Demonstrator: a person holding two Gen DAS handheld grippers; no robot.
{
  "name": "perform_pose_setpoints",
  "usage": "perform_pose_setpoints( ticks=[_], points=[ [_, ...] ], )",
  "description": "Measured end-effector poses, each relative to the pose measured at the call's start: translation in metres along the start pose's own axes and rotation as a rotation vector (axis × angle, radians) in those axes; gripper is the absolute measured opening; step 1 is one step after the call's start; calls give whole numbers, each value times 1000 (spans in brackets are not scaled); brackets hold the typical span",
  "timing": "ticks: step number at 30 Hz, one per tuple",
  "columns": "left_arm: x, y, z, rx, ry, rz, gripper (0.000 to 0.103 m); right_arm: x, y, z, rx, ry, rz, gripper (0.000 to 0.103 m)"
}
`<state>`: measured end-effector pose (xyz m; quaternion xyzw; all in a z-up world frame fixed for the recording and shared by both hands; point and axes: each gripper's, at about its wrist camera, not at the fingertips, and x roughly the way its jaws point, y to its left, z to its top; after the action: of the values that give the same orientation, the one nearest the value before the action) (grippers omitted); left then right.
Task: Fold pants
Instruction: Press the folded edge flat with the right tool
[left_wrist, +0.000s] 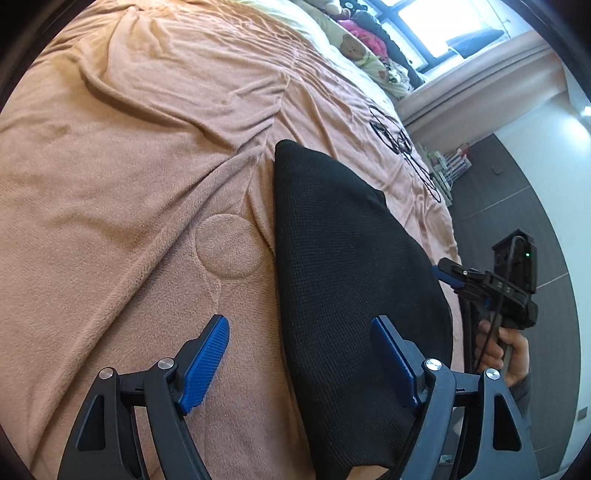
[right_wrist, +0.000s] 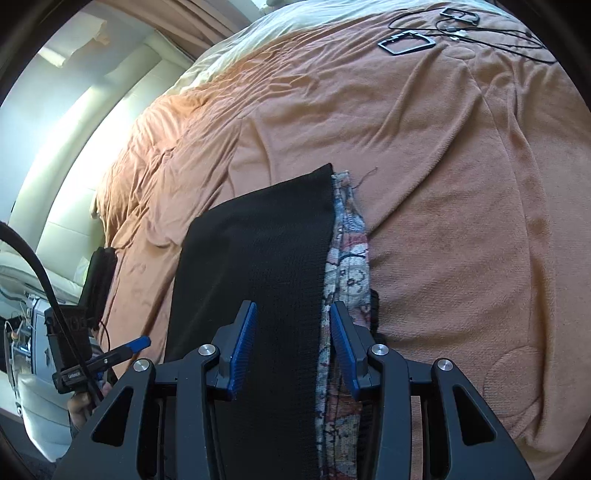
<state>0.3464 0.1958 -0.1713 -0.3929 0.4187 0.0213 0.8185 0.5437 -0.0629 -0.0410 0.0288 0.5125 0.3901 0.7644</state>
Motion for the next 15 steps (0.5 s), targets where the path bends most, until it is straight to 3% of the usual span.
perform_pose_setpoints(
  ticks=[5,6,7,9,15],
  points=[
    [8,0,0,-4,11,2,80,12,6,-3,-33,30,-42,39],
    [10,-1,0,-3,12,2,80,15,9,-3,-42,36,-64,33],
    [11,-2,-1,-3,13,4,80,15,11,-3,-54,40,-86,17],
    [14,-4,0,-2,18,6,80,16,15,-3,-71,38,-113,5],
    [20,-10,-3,1,31,9,80,0,34,-10,-109,-21,-171,2]
  ],
)
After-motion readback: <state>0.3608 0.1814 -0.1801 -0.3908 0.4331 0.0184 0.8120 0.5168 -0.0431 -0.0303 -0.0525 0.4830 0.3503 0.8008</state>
